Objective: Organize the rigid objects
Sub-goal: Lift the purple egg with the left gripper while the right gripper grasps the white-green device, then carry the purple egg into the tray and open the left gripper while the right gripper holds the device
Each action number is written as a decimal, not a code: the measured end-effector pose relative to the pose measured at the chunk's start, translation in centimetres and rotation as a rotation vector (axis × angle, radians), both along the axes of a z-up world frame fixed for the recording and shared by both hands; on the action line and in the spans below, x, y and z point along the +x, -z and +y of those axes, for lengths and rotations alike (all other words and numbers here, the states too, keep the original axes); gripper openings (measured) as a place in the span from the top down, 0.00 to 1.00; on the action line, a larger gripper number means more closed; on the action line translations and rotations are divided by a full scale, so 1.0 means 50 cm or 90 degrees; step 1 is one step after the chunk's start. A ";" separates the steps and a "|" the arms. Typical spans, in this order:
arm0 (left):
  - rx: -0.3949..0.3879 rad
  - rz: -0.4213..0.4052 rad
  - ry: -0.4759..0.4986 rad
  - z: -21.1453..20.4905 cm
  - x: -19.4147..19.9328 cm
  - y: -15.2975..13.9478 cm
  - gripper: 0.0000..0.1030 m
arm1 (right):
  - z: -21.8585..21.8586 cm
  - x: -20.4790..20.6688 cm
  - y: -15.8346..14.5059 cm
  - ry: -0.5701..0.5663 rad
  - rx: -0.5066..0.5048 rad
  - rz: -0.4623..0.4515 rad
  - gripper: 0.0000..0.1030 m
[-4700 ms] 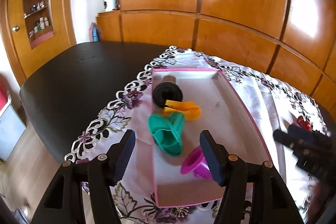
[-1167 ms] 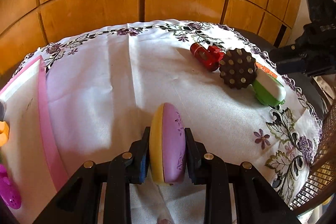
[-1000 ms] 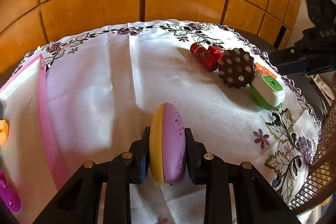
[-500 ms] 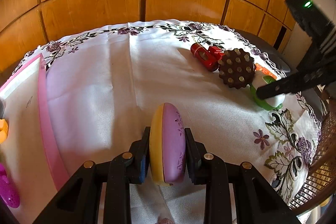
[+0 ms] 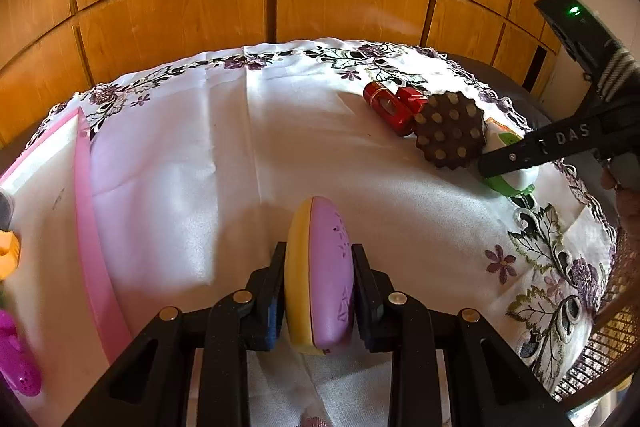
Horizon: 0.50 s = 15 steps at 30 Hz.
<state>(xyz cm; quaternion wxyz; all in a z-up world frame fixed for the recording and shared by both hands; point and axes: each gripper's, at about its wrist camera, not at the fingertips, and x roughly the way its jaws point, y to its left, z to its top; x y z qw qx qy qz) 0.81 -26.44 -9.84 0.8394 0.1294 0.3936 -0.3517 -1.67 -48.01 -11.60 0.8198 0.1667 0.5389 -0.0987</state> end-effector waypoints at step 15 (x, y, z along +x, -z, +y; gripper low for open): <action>0.008 0.009 -0.030 0.008 -0.018 -0.026 0.72 | -0.003 0.008 0.014 0.010 -0.005 0.002 0.49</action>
